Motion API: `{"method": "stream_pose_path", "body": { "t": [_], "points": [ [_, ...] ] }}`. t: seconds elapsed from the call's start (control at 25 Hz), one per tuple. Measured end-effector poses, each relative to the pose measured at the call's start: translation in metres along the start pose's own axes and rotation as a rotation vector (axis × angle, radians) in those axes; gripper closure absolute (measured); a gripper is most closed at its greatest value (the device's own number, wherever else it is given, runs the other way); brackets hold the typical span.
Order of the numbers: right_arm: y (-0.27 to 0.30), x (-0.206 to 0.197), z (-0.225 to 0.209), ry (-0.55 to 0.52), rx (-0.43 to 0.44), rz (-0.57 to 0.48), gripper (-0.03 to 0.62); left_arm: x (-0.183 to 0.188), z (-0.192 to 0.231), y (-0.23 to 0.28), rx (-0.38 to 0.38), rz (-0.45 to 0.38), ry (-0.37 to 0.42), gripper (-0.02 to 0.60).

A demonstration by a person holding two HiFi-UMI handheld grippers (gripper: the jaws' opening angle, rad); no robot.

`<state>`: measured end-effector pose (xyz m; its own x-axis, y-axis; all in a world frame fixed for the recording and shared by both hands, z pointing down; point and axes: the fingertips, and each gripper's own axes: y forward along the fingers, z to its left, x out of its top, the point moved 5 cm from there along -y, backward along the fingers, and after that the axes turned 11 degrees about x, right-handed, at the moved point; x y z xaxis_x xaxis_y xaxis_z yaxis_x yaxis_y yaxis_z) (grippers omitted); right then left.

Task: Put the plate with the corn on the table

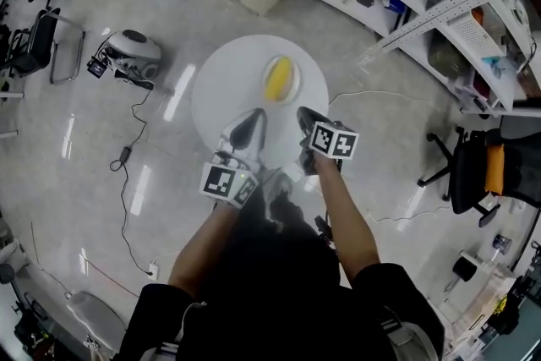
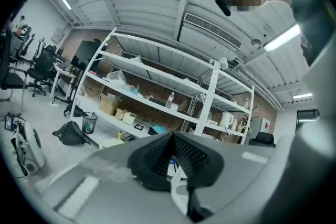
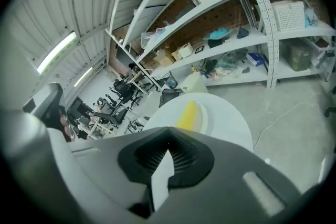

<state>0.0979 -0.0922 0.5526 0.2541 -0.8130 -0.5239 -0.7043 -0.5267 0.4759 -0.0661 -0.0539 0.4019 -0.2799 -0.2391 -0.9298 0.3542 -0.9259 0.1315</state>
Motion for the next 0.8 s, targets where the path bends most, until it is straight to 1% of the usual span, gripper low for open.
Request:
{"method": "stream_pose_path", "body": {
  "t": [0.32,0.56,0.8],
  "points": [
    [-0.043,0.001,0.062,-0.115,0.069,-0.055,0.585,0.02,-0.024,-0.041,0.038,-0.063,-0.016,0.578],
    [-0.087,0.007,0.103,-0.185,0.108,-0.138,0.585,0.035,-0.043,-0.064,0.054,-0.12,0.0,0.578],
    [-0.132,0.008,0.137,-0.27,0.121,-0.215,0.585,0.041,-0.065,-0.085,0.033,-0.162,0.03,0.58]
  ]
}}
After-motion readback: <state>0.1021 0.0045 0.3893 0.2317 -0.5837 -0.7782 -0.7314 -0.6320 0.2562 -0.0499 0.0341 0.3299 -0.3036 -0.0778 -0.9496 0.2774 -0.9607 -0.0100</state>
